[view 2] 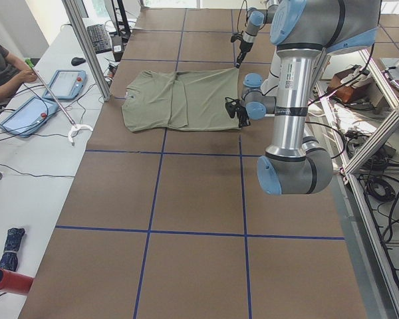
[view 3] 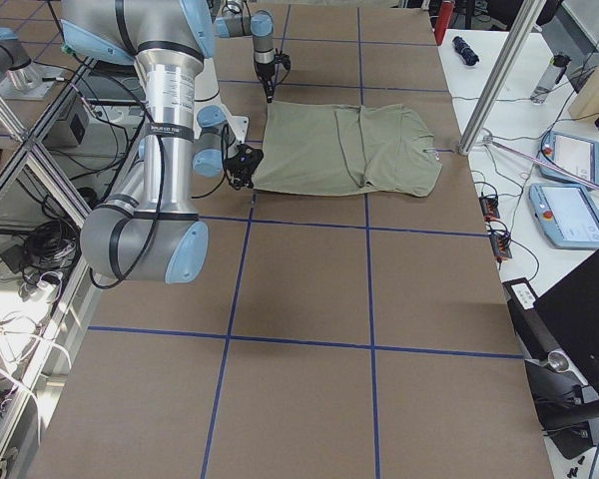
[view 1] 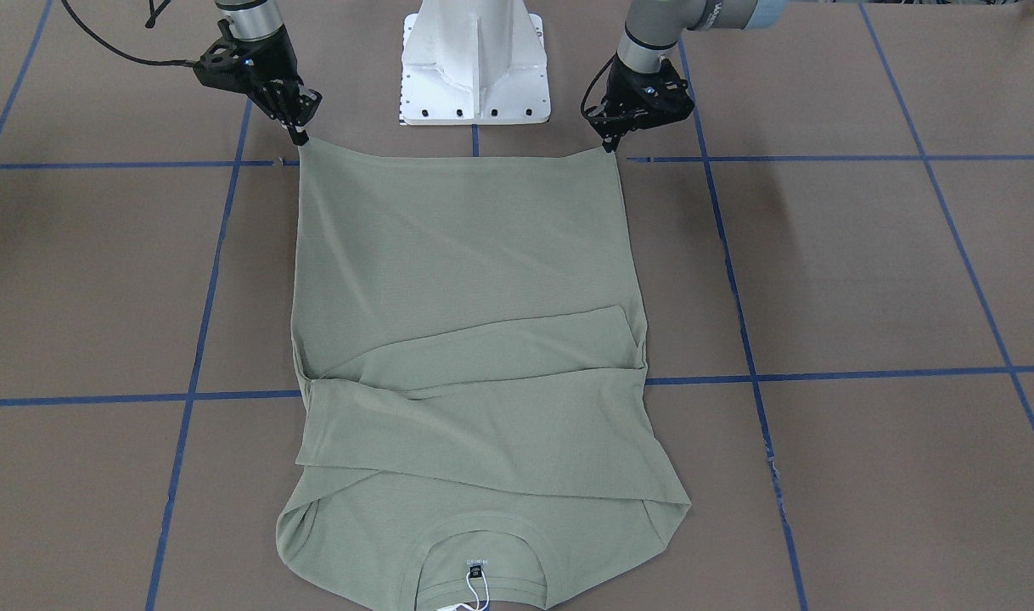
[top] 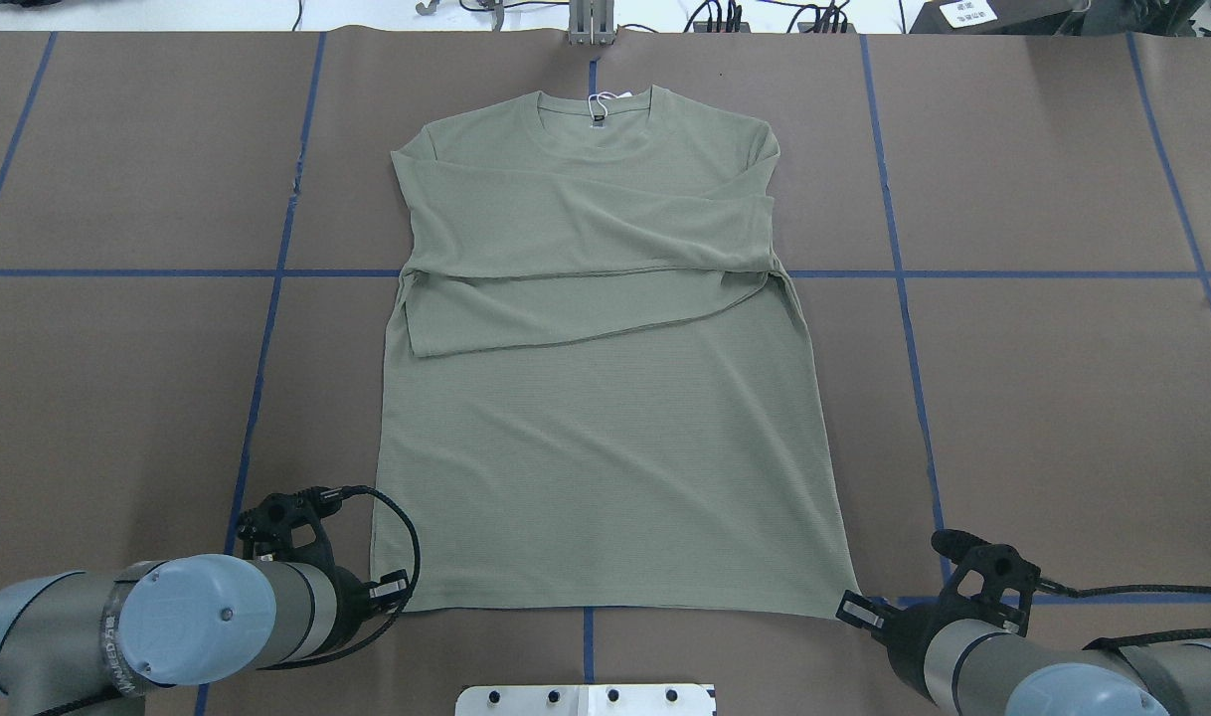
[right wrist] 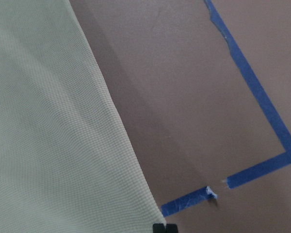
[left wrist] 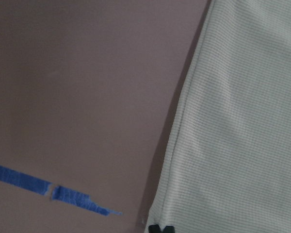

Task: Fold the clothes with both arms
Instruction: 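Grasp both hem corners nearest the robot with left and right grippers, then lift the hem with both grippers and fold it toward the collar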

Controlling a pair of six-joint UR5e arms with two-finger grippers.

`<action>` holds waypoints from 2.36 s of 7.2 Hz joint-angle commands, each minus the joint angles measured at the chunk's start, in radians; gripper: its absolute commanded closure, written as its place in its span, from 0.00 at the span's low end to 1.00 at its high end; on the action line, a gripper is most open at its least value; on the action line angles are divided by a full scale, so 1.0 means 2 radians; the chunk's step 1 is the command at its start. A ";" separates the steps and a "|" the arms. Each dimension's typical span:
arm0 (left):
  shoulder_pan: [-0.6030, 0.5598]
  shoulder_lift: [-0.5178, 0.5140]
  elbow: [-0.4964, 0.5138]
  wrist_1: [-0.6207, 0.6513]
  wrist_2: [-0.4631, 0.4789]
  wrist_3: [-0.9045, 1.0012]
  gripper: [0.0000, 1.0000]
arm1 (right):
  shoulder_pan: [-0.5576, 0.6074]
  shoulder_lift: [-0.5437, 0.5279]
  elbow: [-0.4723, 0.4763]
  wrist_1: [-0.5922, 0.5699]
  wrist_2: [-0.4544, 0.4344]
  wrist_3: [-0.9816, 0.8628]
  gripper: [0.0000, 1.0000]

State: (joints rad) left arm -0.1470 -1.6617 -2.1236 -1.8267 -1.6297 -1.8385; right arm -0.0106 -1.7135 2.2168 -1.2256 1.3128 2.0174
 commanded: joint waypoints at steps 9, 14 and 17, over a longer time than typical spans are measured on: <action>-0.198 -0.102 -0.063 0.095 -0.086 0.108 1.00 | 0.228 0.122 -0.004 -0.066 0.170 -0.181 1.00; -0.332 -0.167 0.232 -0.088 -0.083 0.230 1.00 | 0.404 0.405 -0.385 -0.099 0.224 -0.360 1.00; -0.335 -0.205 0.345 -0.162 -0.081 0.227 1.00 | 0.419 0.476 -0.558 0.017 0.224 -0.367 1.00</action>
State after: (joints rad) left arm -0.8160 -2.0512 -1.5024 -2.1026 -1.7938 -1.3819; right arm 0.8205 -0.8144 1.2121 -1.2537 1.7615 1.2911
